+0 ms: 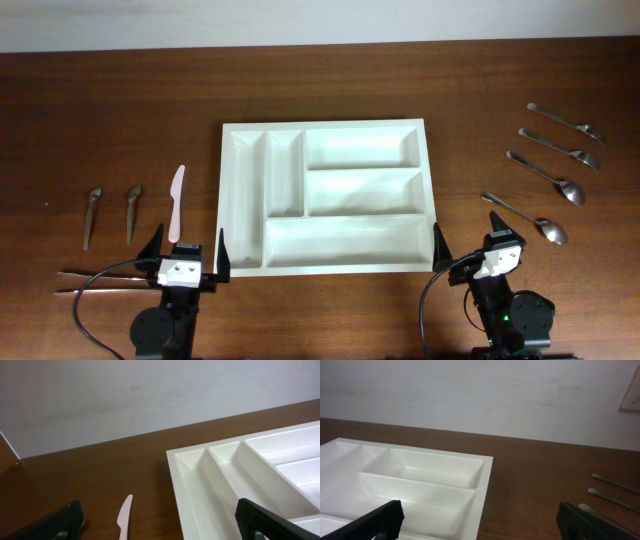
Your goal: Pack container
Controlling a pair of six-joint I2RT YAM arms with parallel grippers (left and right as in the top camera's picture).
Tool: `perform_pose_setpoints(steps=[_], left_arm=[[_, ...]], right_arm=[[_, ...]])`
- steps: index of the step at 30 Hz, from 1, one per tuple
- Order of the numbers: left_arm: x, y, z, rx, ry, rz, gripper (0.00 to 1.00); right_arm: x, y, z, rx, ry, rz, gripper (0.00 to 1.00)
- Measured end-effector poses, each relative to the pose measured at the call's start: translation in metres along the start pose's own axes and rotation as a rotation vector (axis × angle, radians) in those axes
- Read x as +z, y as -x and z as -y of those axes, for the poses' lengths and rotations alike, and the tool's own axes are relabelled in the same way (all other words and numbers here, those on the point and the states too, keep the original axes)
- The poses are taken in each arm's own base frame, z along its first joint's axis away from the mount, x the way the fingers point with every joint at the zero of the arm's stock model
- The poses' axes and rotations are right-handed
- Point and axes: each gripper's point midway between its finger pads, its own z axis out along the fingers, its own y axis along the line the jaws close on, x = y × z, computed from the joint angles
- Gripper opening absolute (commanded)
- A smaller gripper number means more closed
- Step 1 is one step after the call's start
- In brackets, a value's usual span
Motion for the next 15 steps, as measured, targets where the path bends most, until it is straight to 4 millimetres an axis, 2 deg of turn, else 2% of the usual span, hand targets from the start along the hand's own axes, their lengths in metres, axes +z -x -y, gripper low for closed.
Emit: perform_pose_setpoints(steps=[15], left_arm=[[0.0,0.0,-0.0001,0.0,0.0,0.0,0.99]], right_arm=[[0.0,0.0,0.0009,0.0,-0.005,0.0,0.99]])
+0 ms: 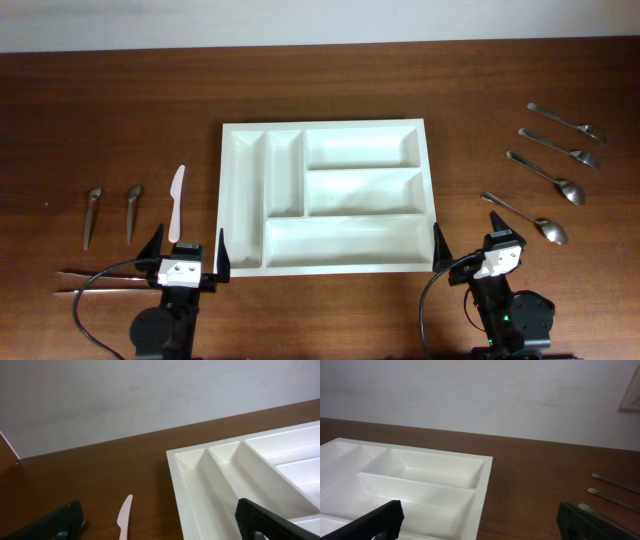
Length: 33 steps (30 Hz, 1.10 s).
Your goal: Pack container
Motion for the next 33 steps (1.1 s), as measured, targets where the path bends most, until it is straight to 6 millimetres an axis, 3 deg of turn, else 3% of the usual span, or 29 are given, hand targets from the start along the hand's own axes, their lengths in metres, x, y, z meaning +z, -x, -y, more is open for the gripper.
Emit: perform_pose_setpoints(steps=[15,23,27,33], left_arm=[[0.0,0.0,0.0,0.0,0.0,0.0,0.99],[0.0,0.0,0.0,0.0,0.0,0.0,0.99],[0.0,0.0,0.0,0.0,0.0,0.0,0.99],[0.0,0.0,0.0,0.0,0.0,0.0,0.99]], right_arm=[[0.0,0.002,-0.003,-0.001,0.019,0.007,0.99],[-0.001,0.009,-0.008,0.095,0.047,0.022,0.99],[-0.008,0.038,-0.009,0.112,0.059,0.07,0.99],[-0.025,0.114,-0.01,0.104,0.066,0.176,0.99]])
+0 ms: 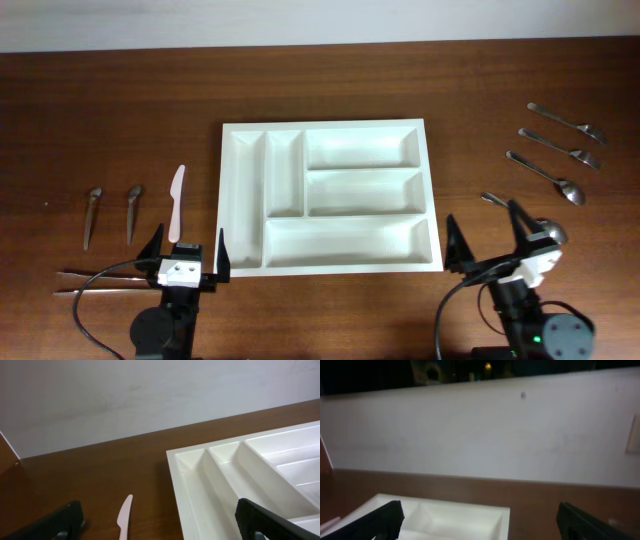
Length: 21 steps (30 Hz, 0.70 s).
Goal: Pack container
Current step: 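Move the right gripper over the spoons on the right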
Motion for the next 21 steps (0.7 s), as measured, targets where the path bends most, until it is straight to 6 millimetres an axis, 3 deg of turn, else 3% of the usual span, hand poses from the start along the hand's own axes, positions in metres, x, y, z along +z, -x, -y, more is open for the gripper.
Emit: perform_pose_setpoints(steps=[3,8,16,19,21], left_arm=[[0.0,0.0,0.0,0.0,0.0,0.0,0.99],[0.0,0.0,0.0,0.0,0.0,-0.001,0.99],[0.0,0.0,0.0,0.0,0.0,0.0,0.99],[0.0,0.0,0.0,0.0,0.0,-0.001,0.99],[0.0,0.0,0.0,0.0,0.0,0.0,0.99]], right_arm=[[0.006,0.022,-0.001,0.018,-0.002,-0.054,0.99],[0.03,0.027,-0.001,0.095,0.0,-0.329,0.99],[0.063,0.066,-0.019,0.176,0.113,-0.538,0.99],[0.068,0.06,-0.006,0.223,0.031,-0.606,0.99],[0.065,0.043,0.016,0.311,-0.141,-0.695,0.99]])
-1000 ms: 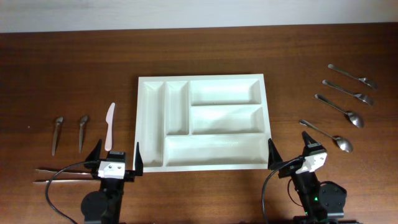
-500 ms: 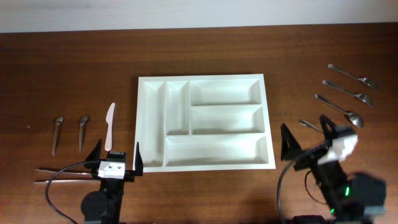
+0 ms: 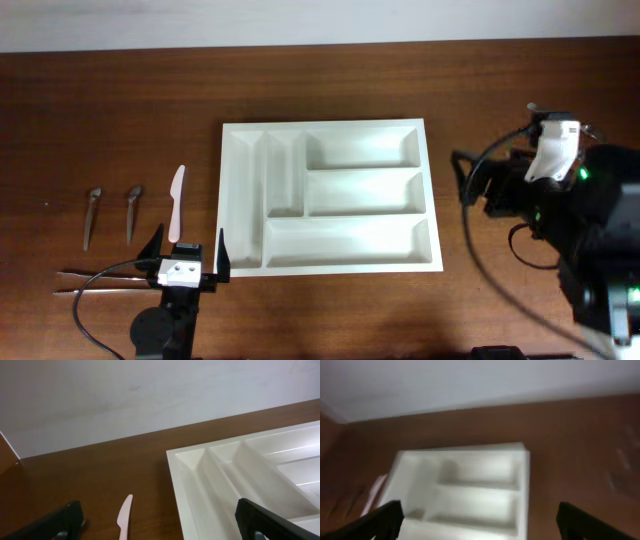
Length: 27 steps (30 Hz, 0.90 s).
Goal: Pack container
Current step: 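Move the right gripper over the spoons on the right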
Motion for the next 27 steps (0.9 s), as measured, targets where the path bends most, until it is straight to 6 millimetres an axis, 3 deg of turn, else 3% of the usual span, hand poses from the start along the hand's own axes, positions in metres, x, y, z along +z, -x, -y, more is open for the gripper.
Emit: perform_pose_setpoints(steps=[3,6,9,14,17,21,27], left_arm=[[0.0,0.0,0.0,0.0,0.0,0.0,0.99],[0.0,0.0,0.0,0.0,0.0,-0.001,0.99],[0.0,0.0,0.0,0.0,0.0,0.0,0.99],[0.0,0.0,0.0,0.0,0.0,0.0,0.99],[0.0,0.0,0.0,0.0,0.0,0.0,0.99],[0.0,0.0,0.0,0.0,0.0,0.0,0.99],[0.0,0.0,0.0,0.0,0.0,-0.001,0.99]], right_arm=[[0.005,-0.013,0.046,0.217,-0.246,-0.07,0.99],[0.005,-0.002,0.08,0.37,-0.384,-0.014,0.99],[0.004,0.009,0.097,0.464,-0.428,0.039,0.99],[0.009,0.006,0.109,0.533,-0.463,0.024,0.99],[0.01,-0.012,0.128,0.652,-0.538,-0.029,0.99],[-0.004,-0.055,0.17,0.996,-0.74,-0.111,0.99],[0.001,-0.075,0.219,1.324,-0.851,-0.106,0.99]])
